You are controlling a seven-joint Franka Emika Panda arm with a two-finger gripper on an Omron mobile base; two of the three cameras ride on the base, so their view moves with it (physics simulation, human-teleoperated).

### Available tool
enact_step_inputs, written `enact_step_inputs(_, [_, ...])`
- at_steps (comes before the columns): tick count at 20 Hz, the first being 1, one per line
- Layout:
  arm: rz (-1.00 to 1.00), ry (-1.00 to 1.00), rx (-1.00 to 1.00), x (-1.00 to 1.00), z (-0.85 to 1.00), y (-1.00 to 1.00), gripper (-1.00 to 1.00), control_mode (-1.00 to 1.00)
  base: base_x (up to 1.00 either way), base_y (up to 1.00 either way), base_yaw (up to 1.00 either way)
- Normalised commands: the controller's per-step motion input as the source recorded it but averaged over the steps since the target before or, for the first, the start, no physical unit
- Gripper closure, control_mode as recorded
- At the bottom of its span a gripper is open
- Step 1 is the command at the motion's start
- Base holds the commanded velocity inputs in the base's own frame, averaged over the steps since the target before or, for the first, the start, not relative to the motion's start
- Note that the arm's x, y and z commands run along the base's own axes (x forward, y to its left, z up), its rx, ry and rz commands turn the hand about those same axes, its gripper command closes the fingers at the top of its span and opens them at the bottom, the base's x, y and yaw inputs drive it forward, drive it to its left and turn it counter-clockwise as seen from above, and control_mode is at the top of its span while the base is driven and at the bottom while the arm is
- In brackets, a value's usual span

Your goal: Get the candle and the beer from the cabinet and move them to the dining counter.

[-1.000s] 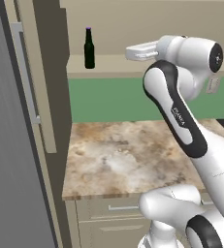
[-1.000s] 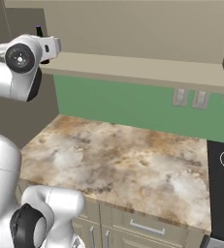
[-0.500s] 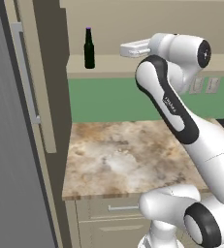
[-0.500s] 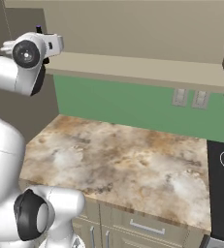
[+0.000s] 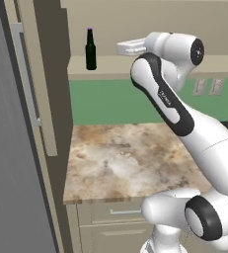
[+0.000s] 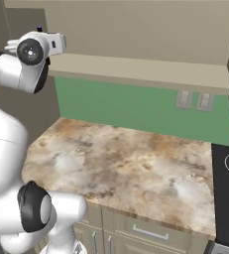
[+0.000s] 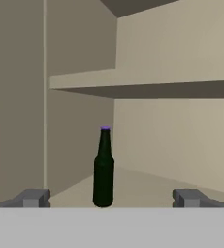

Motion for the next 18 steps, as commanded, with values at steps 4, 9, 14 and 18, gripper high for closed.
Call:
enact_step_inputs(4, [0.0, 0.0, 0.0, 0.32, 0.0, 0.09, -1.0, -1.0, 0.0, 0.0, 0.0])
enact_step_inputs(9, [0.0, 0.0, 0.0, 0.26, 0.0, 0.18, -1.0, -1.0, 0.0, 0.0, 0.0])
enact_step_inputs(14, [0.0, 0.0, 0.0, 0.23, 0.0, 0.23, -1.0, -1.0, 0.0, 0.0, 0.0])
enact_step_inputs(18, [0.0, 0.0, 0.0, 0.19, 0.0, 0.19, -1.0, -1.0, 0.0, 0.0, 0.0])
